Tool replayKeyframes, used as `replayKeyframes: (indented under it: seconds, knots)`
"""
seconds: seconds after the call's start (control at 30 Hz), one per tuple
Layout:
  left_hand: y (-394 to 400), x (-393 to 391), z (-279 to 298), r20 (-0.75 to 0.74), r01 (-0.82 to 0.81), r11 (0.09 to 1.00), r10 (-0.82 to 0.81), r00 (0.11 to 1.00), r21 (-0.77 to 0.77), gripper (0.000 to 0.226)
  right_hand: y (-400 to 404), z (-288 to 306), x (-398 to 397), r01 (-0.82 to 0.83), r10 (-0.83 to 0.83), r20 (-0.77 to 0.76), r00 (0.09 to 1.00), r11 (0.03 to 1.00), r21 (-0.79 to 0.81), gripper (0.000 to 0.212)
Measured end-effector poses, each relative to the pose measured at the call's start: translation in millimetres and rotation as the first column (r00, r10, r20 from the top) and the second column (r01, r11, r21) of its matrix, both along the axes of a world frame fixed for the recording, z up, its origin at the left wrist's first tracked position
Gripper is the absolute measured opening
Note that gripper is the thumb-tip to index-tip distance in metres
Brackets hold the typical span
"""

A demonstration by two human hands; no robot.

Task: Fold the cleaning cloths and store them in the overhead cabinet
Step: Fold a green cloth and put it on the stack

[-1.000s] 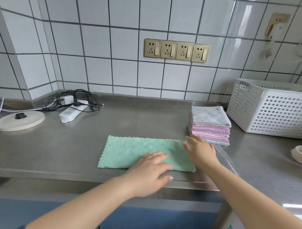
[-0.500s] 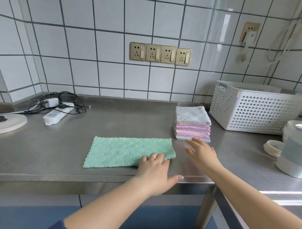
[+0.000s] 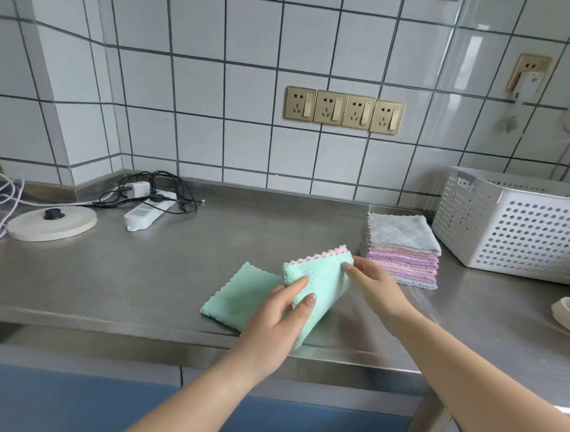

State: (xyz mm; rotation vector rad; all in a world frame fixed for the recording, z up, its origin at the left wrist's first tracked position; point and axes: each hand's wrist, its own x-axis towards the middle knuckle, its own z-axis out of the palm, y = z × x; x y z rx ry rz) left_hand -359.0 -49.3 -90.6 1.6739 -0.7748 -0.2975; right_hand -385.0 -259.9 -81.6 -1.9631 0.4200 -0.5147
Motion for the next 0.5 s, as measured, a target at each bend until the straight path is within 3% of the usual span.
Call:
replayKeyframes:
  seconds: [0.13, 0.37, 0.5]
  knots:
    - [25.6, 17.1, -10.5, 0.041, -0.062, 0.997, 0.060, 0.997, 0.040, 0.046, 20.1, 0.1, 32.0, -0.006, 0.005, -0.021, 1.000, 0.997, -0.074, 0.022]
    - [69.6, 43.7, -27.9, 0.404, -0.296, 0.886, 0.140, 0.904, 0.356, 0.061, 47.0, -2.5, 76.4, -0.073, 0.038, -0.137, 0.990, 0.964, -0.254, 0.024]
    - [84.3, 52.8, -30.3, 0.562, -0.404, 0.811, 0.114, 0.819, 0.424, 0.078, 57.7, -5.2, 95.8, -0.099, 0.046, -0.155, 0.987, 0.929, -0.357, 0.024]
